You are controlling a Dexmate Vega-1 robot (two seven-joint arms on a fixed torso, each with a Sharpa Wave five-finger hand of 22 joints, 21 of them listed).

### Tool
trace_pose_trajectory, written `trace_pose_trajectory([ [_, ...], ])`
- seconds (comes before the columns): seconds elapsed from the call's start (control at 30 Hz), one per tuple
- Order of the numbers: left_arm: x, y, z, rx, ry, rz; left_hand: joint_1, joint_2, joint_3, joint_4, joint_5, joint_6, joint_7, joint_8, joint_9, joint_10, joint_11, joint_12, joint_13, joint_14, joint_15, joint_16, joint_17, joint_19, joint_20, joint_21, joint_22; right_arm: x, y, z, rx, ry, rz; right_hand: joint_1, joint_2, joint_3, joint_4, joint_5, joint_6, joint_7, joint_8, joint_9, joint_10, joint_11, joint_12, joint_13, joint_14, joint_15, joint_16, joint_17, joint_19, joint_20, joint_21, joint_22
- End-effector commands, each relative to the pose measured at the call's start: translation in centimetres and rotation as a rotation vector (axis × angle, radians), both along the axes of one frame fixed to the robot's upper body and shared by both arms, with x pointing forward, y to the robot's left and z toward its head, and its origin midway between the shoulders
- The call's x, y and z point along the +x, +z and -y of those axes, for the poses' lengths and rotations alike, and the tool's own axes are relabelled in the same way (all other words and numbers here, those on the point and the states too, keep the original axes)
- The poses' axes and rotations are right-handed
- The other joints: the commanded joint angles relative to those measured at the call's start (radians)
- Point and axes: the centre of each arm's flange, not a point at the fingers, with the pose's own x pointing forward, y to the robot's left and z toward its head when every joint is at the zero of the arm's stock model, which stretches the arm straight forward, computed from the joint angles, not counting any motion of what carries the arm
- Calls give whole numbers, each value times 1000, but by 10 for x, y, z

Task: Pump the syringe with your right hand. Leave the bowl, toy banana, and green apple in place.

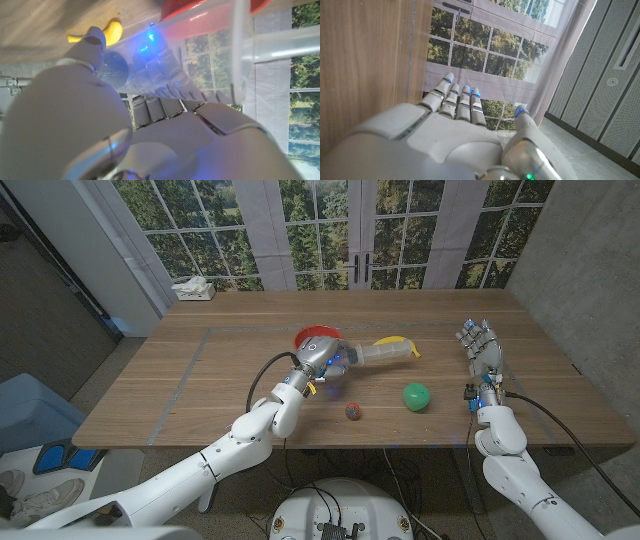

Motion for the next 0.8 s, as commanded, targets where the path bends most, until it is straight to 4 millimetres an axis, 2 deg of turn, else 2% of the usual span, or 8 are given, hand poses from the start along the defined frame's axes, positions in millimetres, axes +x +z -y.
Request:
trace_pose_trajectory([
  [0.03, 21, -9, -28, -143, -30, 22, 264, 273, -8, 2, 9, 43, 16, 20, 17, 26, -15, -3, 17, 78, -123, 10, 12, -13, -43, 16, 12, 1, 4, -2, -6, -15, -4, 4, 16, 0, 0, 1, 3, -4, 4, 4, 5, -4, 7, 1, 2, -3, 4, 1, 13, -2, -4, 4],
  [0.3, 28, -10, -39, -253, -103, 43, 271, 271, -14, 0, 10, 35, 17, 32, 38, 18, -15, -5, 39, 65, -122, 7, 22, -25, -45, 39, 25, 1, 7, -3, -7, -7, 4, 4, 16, 0, -1, 1, 3, -5, 4, 4, 6, -4, 7, 2, 2, -2, 4, 2, 15, -2, -6, 4],
  [0.8, 39, -1, -44, -313, -203, 131, 277, 271, -16, 1, 11, 27, 17, 42, 59, 15, -15, -6, 60, 57, -122, 3, 28, -34, -45, 61, 32, -2, 12, -13, -26, 2, 13, 4, 16, 0, -1, 1, 4, -4, 4, 4, 5, -5, 6, 2, 2, -3, 4, 2, 17, -2, -10, 5],
])
